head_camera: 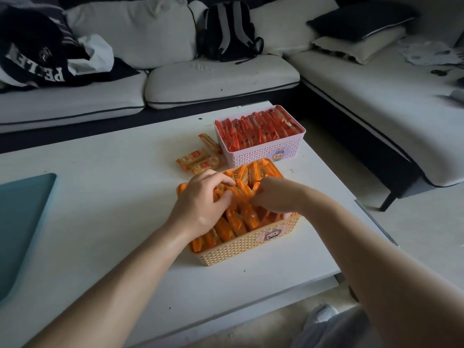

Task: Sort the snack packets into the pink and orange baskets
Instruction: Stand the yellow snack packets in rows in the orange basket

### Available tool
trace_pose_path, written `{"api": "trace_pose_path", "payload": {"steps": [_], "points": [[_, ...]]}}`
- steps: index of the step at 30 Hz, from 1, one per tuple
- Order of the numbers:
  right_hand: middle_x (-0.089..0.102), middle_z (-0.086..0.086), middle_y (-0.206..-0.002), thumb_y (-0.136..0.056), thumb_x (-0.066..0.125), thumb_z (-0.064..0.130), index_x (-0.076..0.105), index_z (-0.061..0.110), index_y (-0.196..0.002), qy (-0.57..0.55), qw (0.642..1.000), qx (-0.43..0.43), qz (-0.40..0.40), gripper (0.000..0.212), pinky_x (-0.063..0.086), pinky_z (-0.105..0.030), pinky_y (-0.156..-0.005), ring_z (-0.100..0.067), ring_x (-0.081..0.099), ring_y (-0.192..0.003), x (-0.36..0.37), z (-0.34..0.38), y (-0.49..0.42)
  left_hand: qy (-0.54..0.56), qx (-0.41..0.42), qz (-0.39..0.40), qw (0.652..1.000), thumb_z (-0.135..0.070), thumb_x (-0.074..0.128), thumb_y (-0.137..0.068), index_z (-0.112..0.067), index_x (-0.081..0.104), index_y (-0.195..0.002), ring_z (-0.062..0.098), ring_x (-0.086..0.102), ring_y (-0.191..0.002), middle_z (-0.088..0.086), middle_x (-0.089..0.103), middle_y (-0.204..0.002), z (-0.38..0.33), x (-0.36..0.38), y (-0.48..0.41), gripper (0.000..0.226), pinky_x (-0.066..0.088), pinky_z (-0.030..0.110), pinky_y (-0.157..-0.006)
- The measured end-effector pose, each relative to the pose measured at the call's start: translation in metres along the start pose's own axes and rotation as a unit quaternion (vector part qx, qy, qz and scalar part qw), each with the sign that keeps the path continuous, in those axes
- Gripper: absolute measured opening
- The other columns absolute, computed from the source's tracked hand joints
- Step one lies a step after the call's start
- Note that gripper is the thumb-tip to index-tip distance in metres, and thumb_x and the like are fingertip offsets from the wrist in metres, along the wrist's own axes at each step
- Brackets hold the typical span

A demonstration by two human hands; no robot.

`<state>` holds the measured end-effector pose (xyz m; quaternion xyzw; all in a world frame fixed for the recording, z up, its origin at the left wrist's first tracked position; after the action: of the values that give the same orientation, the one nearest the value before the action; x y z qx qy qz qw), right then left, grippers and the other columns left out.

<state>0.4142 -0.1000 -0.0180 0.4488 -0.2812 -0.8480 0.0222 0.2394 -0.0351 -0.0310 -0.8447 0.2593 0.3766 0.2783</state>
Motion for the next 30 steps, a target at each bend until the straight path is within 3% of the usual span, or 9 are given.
{"api": "trace_pose_path", "payload": {"steps": [2,5,10,13,16,19,24,26,30], "points": [[0.076,-0.004,-0.079,-0.100,0.054,0.016,0.071,0.000,-0.097,-0.070,0.997,0.018,0.033,0.024,0.055,-0.022,-0.049,-0.014,0.073,-0.062,-0.003,0.001,0.007,0.025,-0.015,-0.025,0.999,-0.025,0.064,-0.097,-0.028,0.070,-0.107,0.007,0.057,-0.102,-0.012,0.062,-0.112,0.005,-0.007,0.005,0.012,0.045,0.018,-0.079],[0.080,-0.002,-0.088,-0.102,0.045,0.015,0.077,0.004,-0.101,-0.022,0.999,0.026,0.015,0.034,0.049,-0.020,-0.052,-0.016,0.077,-0.078,-0.011,-0.001,0.018,0.038,-0.030,-0.056,0.997,-0.020,0.065,-0.095,-0.027,0.071,-0.101,0.005,0.060,-0.098,-0.012,0.064,-0.107,0.013,-0.017,0.013,0.011,0.045,0.014,-0.076],[0.078,-0.001,-0.072,-0.099,0.045,0.016,0.077,0.004,-0.091,-0.016,0.997,0.046,-0.052,0.035,0.047,-0.021,-0.049,-0.011,0.069,-0.059,-0.019,0.001,0.021,0.042,-0.070,-0.078,0.994,-0.018,0.065,-0.095,-0.027,0.072,-0.096,0.004,0.062,-0.095,-0.011,0.066,-0.103,0.024,-0.033,0.022,0.011,0.043,0.009,-0.071],[0.075,-0.002,-0.066,-0.099,0.048,0.017,0.075,0.006,-0.081,-0.034,0.990,0.004,-0.135,0.034,0.062,-0.029,-0.061,-0.015,0.073,-0.061,-0.023,0.012,0.021,0.037,-0.100,-0.094,0.990,-0.017,0.065,-0.095,-0.026,0.070,-0.091,0.005,0.063,-0.089,-0.012,0.067,-0.099,0.035,-0.044,0.022,0.011,0.045,0.013,-0.068],[0.074,-0.004,-0.069,-0.099,0.052,0.017,0.074,0.008,-0.079,-0.089,0.977,-0.060,-0.186,0.031,0.062,-0.034,-0.066,-0.019,0.070,-0.061,-0.027,0.035,0.013,0.012,-0.174,-0.087,0.981,-0.018,0.064,-0.096,-0.025,0.069,-0.091,0.010,0.064,-0.085,-0.009,0.069,-0.094,0.057,-0.054,0.014,0.010,0.048,0.022,-0.069],[0.075,-0.009,-0.086,-0.100,0.053,0.016,0.073,0.005,-0.091,-0.096,0.967,-0.115,-0.208,0.024,0.059,-0.035,-0.060,-0.019,0.065,-0.065,-0.037,0.064,-0.011,-0.014,-0.227,-0.055,0.972,-0.016,0.061,-0.095,-0.024,0.067,-0.097,0.018,0.066,-0.092,-0.004,0.070,-0.099,0.084,-0.059,-0.006,0.010,0.049,0.028,-0.075],[0.063,0.002,-0.112,-0.101,0.054,0.010,0.063,0.018,-0.131,0.074,0.972,-0.166,-0.146,0.032,0.041,-0.015,-0.057,-0.008,0.058,-0.077,-0.048,0.110,-0.088,-0.062,-0.246,0.006,0.967,-0.016,0.057,-0.096,-0.022,0.063,-0.113,0.017,0.062,-0.098,-0.001,0.069,-0.115,0.115,-0.046,-0.069,0.019,0.046,0.028,-0.075],[0.063,0.004,-0.113,-0.097,0.057,0.005,0.061,0.018,-0.135,0.159,0.966,-0.187,-0.080,0.040,0.043,-0.015,-0.067,-0.008,0.057,-0.079,-0.039,0.126,-0.119,-0.072,-0.248,0.024,0.966,-0.014,0.062,-0.094,-0.024,0.060,-0.121,0.019,0.063,-0.104,-0.003,0.067,-0.124,0.130,-0.033,-0.095,0.029,0.050,0.031,-0.081],[0.062,0.001,-0.132,-0.096,0.062,0.010,0.059,0.019,-0.139,0.291,0.937,-0.192,-0.022,0.044,0.037,-0.032,-0.105,-0.020,0.056,-0.122,-0.023,0.139,-0.159,-0.061,-0.210,0.101,0.971,-0.008,0.075,-0.082,-0.028,0.047,-0.146,0.025,0.059,-0.124,-0.002,0.059,-0.142,0.161,-0.005,-0.130,0.072,0.053,0.039,-0.099]]}}
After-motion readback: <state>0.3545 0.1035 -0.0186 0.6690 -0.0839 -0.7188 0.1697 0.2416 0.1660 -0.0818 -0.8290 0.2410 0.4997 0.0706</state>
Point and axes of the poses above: each hand's wrist, its own y-axis away from the middle knuckle, its own x-axis out of the palm, z = x × y, the point moved 2 cm from there along -y, towards the middle knuckle
